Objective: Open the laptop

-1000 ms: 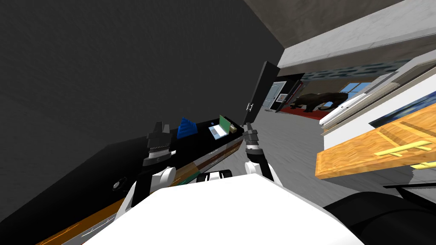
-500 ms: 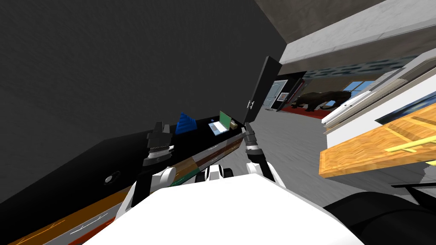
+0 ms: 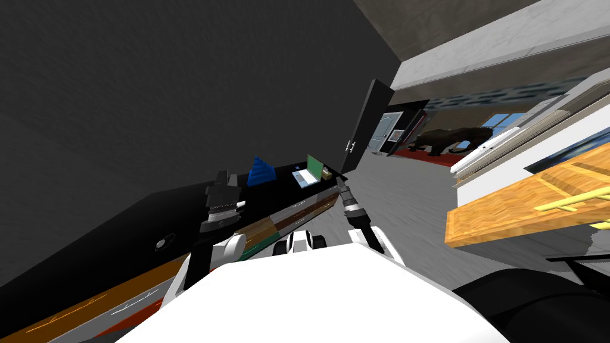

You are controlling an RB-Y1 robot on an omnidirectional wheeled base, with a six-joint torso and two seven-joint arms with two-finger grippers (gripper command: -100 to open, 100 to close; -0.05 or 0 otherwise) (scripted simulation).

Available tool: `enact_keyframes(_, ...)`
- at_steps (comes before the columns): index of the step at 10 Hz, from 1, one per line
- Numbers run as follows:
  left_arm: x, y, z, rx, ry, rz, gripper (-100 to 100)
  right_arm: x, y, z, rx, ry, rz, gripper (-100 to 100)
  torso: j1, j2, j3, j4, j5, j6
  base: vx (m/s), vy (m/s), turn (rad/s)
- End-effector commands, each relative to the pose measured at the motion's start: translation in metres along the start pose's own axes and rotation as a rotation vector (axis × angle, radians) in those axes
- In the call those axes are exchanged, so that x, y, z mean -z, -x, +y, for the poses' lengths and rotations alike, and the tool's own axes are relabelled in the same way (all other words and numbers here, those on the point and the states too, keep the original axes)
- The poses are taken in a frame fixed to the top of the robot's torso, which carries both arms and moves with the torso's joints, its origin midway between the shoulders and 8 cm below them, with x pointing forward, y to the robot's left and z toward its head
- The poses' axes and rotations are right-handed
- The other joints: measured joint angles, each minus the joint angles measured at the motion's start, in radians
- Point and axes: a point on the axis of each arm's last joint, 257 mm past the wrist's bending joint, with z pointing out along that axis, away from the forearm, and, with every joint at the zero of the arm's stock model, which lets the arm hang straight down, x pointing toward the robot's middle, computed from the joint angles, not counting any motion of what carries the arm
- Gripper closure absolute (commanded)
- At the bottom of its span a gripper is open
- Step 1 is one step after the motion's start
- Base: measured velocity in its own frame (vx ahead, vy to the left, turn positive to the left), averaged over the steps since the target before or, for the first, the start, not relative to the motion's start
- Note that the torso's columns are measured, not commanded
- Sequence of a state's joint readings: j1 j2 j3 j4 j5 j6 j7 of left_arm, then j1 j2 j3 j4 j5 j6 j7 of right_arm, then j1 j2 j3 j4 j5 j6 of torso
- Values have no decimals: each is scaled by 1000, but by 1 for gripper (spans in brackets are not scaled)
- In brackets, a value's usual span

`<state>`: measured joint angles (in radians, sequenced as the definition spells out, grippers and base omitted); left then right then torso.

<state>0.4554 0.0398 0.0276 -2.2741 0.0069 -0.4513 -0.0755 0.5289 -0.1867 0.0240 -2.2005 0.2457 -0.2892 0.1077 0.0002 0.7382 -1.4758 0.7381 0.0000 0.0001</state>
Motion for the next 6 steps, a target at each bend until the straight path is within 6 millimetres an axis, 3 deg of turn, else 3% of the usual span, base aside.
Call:
enact_keyframes(1, 0, 0, 0, 0, 0, 0, 0, 4, -5, -31, 172, -74, 63, -100, 0, 0, 0, 0, 0, 0, -44, 8, 7)
enact_keyframes(2, 0, 0, 0, 0, 0, 0, 0, 4, -6, -31, 182, -74, 66, -100, 0, 0, 0, 0, 0, 0, -23, 6, 4)
enact_keyframes(5, 0, 0, 0, 0, 0, 0, 0, 13, -7, -71, 395, -157, 140, -100, 0, 0, 0, 0, 0, 0, -25, 13, 15)
enact_keyframes(6, 0, 0, 0, 0, 0, 0, 0, 13, -7, -71, 406, -157, 142, -100, 0, 0, 0, 0, 0, 0, -20, 6, 8)
